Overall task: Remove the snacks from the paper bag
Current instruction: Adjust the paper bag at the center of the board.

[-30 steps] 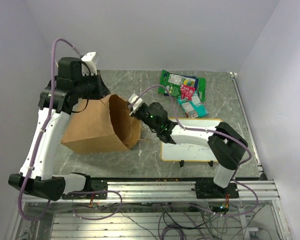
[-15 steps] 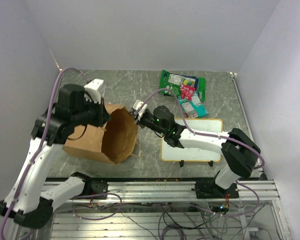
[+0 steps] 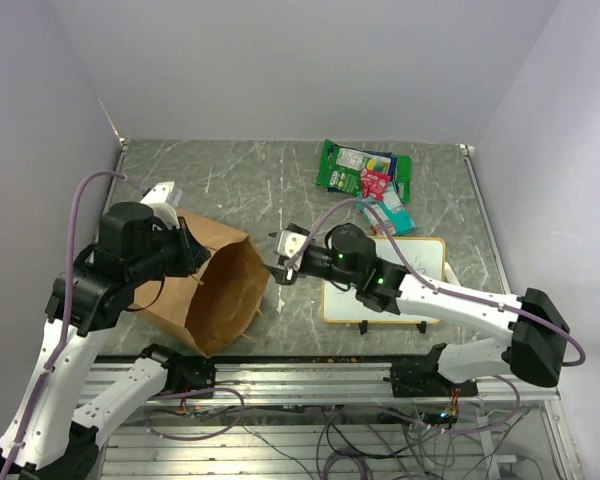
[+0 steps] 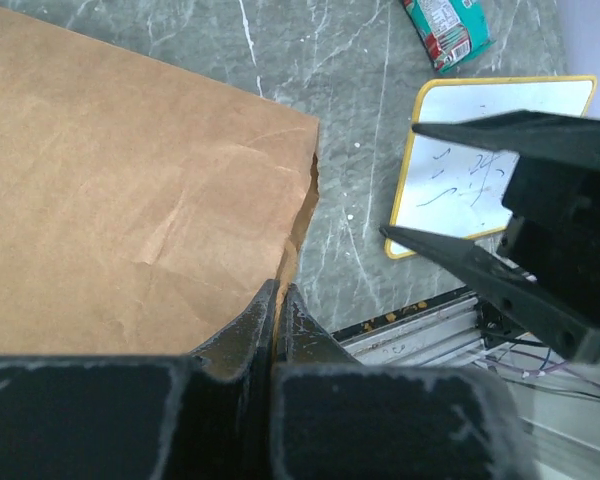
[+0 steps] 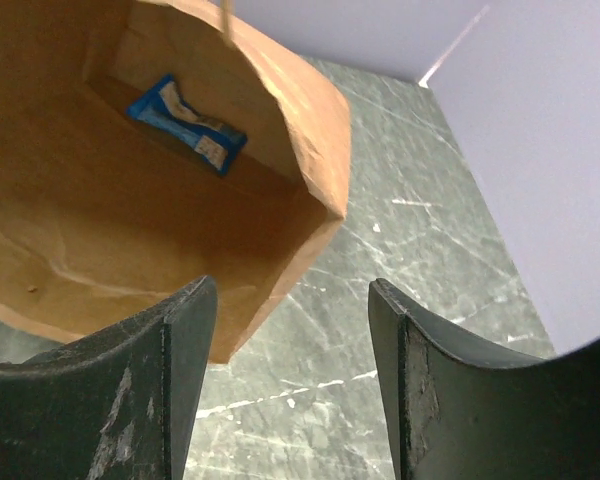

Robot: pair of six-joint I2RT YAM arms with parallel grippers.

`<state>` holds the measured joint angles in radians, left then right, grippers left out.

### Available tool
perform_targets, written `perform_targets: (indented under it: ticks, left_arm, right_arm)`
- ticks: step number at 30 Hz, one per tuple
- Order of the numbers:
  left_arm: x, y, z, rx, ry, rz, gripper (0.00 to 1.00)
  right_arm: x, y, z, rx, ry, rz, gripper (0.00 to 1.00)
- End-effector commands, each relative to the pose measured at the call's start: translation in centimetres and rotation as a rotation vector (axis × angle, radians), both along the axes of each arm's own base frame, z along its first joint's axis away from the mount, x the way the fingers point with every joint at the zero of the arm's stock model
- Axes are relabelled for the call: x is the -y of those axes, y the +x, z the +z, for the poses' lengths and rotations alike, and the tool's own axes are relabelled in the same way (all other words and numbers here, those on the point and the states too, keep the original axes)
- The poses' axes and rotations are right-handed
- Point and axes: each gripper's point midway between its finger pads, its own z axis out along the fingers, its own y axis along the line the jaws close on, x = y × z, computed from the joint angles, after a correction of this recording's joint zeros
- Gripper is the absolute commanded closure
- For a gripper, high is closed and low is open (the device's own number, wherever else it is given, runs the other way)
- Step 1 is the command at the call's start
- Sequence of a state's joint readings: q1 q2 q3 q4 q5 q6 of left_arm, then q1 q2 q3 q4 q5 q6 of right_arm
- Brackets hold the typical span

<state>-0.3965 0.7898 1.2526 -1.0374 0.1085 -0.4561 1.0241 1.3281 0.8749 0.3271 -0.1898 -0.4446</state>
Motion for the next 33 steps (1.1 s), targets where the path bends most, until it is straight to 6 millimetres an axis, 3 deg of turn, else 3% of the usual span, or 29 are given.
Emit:
perform_targets:
  ticks: [1,6,10,13,17,22,33]
  left_arm:
    - [-0.4,0.3,1.2,0.028,-0.025,0.054,0.93]
    - [-2.4,-0.9,0.7,0.022,0.037,0.110,0.93]
    - [-3.3,-1.8,0.6,0.033,0.022,0.154,0.93]
    - [-3.4,-1.9,0.4,0.028,0.014,0.167,0.93]
    - [-3.1,-1.5,0.9,0.037,-0.007,0.173,0.93]
    - [-3.4,-1.3,1.7,0.065,-0.003,0.183,0.93]
    - [-3.0,-1.0,1.9,0.072,-0.028,0.178,0.93]
  right_arm:
    - [0.0,-3.7,-0.6,0.047,-0.066,0.135,0.38]
    - [-2.8,-7.0,-0.6,0.074,-0.031,0.225,0.37]
    - [-6.3,-8.2,-2.5,0.064,-0.002,0.239,0.37]
    - [-6.5,-5.7,-2.7,0.049,0.027,0.083,0.37]
    - [-3.7,-1.7,-2.6,0.027,0.040,-0.200,0.32]
    - [-1.6,-0.1,-3.0,-0.016,0.056,-0.291,0.26]
    - [-3.9,3.7,-2.9,-0.086,0.118,-0.388,0.26]
